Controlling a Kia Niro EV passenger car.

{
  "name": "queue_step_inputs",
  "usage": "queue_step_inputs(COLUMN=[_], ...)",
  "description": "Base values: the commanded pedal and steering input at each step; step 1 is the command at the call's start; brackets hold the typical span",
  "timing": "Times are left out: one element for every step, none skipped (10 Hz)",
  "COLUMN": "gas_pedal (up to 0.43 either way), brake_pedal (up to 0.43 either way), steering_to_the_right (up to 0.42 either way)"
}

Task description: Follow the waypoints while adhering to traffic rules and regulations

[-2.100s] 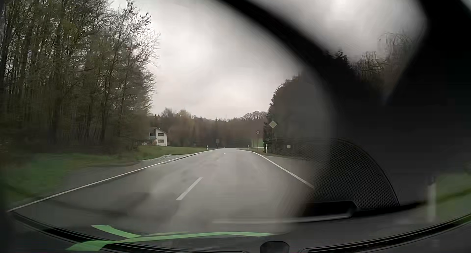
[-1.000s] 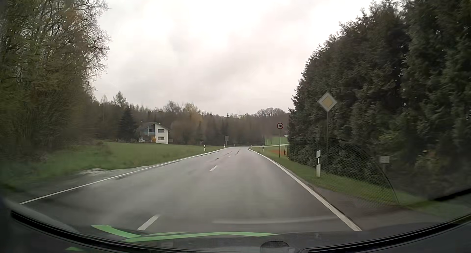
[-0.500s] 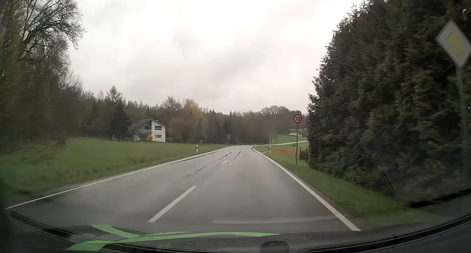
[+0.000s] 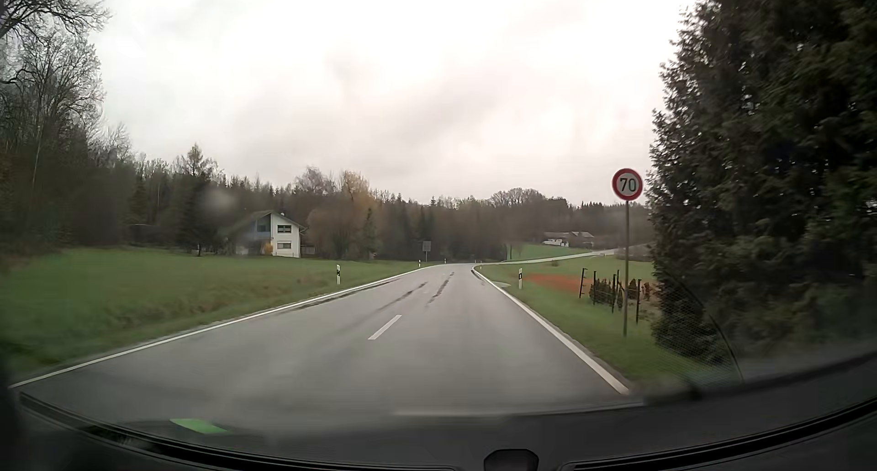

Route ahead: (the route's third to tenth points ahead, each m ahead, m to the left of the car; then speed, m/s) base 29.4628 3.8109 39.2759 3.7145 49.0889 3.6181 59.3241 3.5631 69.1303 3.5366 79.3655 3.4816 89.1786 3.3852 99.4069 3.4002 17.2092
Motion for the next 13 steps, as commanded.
queue_step_inputs(gas_pedal=[0.118,0.130,0.130,0.130,0.110,0.098,0.098,0.087,0.079,0.059,0.059,0.059,0.059], brake_pedal=[0.000,0.000,0.000,0.000,0.000,0.000,0.000,0.000,0.000,0.000,0.000,0.000,0.000], steering_to_the_right=[-0.005,-0.004,-0.004,-0.004,-0.004,-0.004,-0.004,-0.004,-0.004,-0.004,-0.005,-0.006,-0.006])
